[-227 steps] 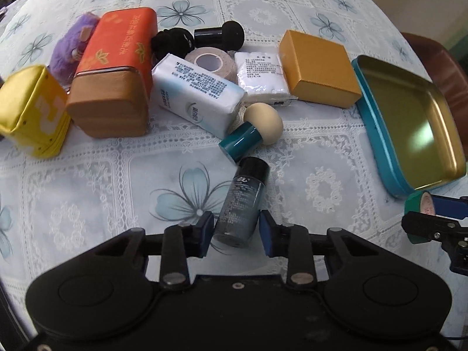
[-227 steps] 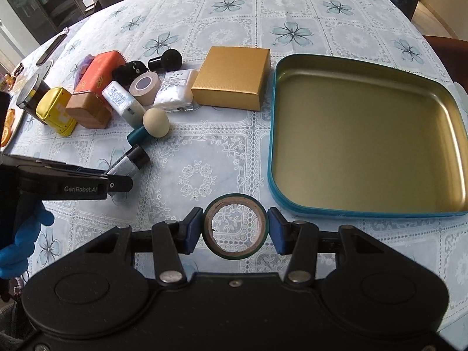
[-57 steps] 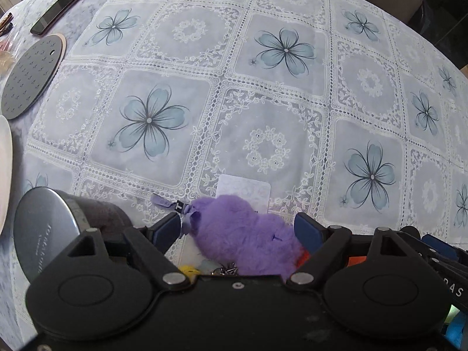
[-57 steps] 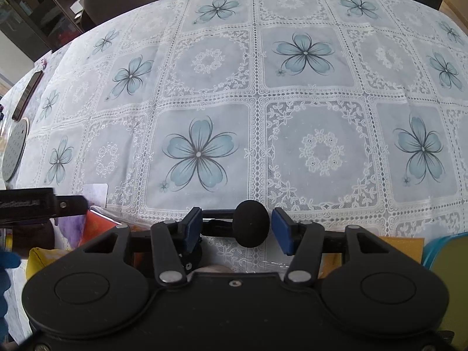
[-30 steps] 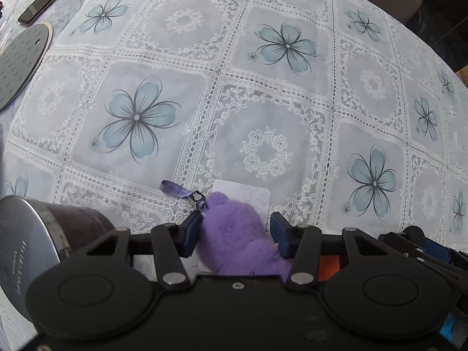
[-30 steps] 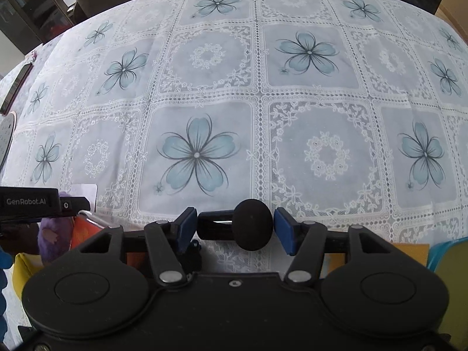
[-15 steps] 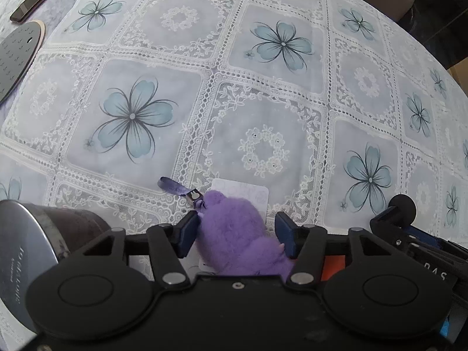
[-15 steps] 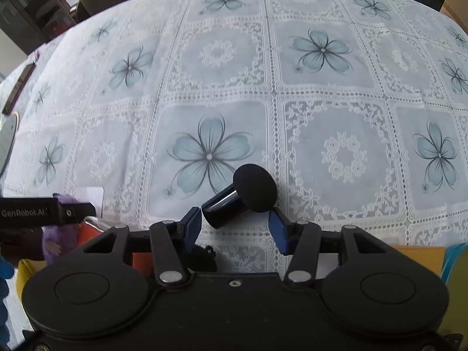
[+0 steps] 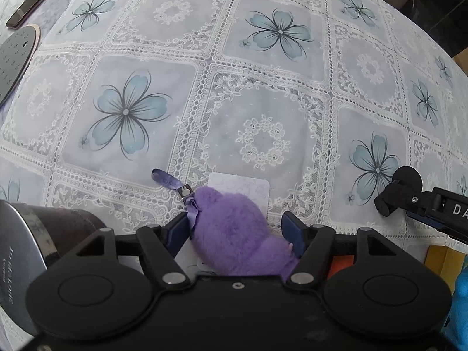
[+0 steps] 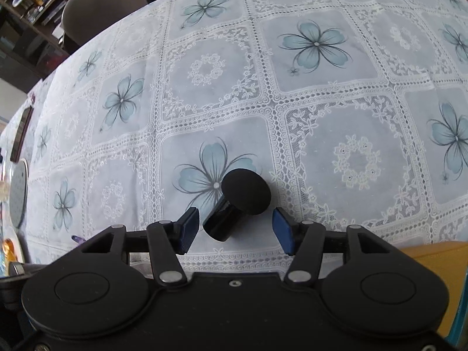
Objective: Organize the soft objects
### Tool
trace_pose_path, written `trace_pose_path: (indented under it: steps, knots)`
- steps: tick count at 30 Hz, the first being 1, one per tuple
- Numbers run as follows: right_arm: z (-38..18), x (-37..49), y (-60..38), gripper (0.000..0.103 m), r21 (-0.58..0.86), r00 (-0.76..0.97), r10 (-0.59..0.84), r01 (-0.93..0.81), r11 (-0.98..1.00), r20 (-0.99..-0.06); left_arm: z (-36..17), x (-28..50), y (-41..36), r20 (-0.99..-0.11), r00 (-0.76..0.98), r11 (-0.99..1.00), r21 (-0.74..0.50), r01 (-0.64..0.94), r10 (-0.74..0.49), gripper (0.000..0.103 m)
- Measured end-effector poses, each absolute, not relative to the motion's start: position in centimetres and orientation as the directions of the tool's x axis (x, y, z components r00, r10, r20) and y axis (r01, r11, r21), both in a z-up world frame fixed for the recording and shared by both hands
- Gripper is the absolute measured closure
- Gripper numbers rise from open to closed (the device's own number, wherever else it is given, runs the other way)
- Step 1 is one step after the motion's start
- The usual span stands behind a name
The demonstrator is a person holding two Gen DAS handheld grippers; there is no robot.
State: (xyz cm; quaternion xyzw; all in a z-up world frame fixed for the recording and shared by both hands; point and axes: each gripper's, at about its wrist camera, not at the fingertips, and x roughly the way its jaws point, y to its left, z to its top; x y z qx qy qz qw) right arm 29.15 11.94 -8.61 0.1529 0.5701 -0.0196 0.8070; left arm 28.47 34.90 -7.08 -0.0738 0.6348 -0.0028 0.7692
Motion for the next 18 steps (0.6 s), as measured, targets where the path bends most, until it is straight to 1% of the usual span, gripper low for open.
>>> trace_pose_path:
  steps: [3, 4, 5, 6, 9, 11, 13, 15, 16, 18]
  knots:
    - [-8.3, 29.1, 11.2, 0.048, 0.254, 0.355, 0.157, 0.244, 0.936, -0.922, -7.0, 28.4, 34.7, -0.975, 0.209, 0.992, -0.098, -0.078, -0.08, 0.046]
    - [-8.3, 29.3, 11.0, 0.048, 0.258, 0.355, 0.159, 0.254, 0.932, -0.921, -6.9, 28.3, 34.7, -0.975, 0.211, 0.993, -0.089, -0.076, -0.072, 0.051]
    - [-8.3, 29.5, 11.0, 0.048, 0.26, 0.351, 0.158, 0.264, 0.929, -0.923, -6.9, 28.3, 34.7, -0.975, 0.214, 0.994, -0.079, -0.076, -0.061, 0.059]
    - [-8.4, 29.7, 11.0, 0.048, 0.26, 0.346, 0.158, 0.273, 0.926, -0.925, -6.8, 28.2, 34.8, -0.975, 0.219, 0.995, -0.06, -0.075, -0.043, 0.063]
    - [-9.0, 30.3, 11.4, 0.046, 0.247, 0.321, 0.152, 0.28, 0.928, -0.935, -6.8, 28.2, 35.2, -0.973, 0.224, 0.994, -0.08, -0.077, -0.061, 0.064]
    - [-8.8, 30.5, 12.1, 0.049, 0.207, 0.319, 0.117, 0.263, 0.942, -0.94, -6.8, 28.2, 35.4, -0.972, 0.223, 0.993, -0.09, -0.081, -0.07, 0.064]
    - [-8.7, 30.7, 13.1, 0.061, 0.131, 0.308, 0.052, 0.243, 0.961, -0.95, -6.7, 28.1, 35.6, -0.972, 0.224, 0.992, -0.096, -0.084, -0.075, 0.064]
    - [-8.7, 30.5, 13.7, 0.063, 0.107, 0.312, 0.038, 0.21, 0.972, -0.949, -6.7, 27.9, 35.8, -0.97, 0.227, 0.991, -0.106, -0.085, -0.084, 0.064]
    - [-8.6, 30.5, 13.7, 0.065, 0.113, 0.312, 0.045, 0.202, 0.973, -0.949, -6.7, 27.8, 35.9, -0.97, 0.226, 0.99, -0.115, -0.085, -0.093, 0.064]
    - [-8.3, 30.2, 13.7, 0.066, 0.155, 0.323, 0.086, 0.195, 0.968, -0.942, -6.5, 27.8, 36.2, -0.968, 0.227, 0.987, -0.132, -0.093, -0.109, 0.064]
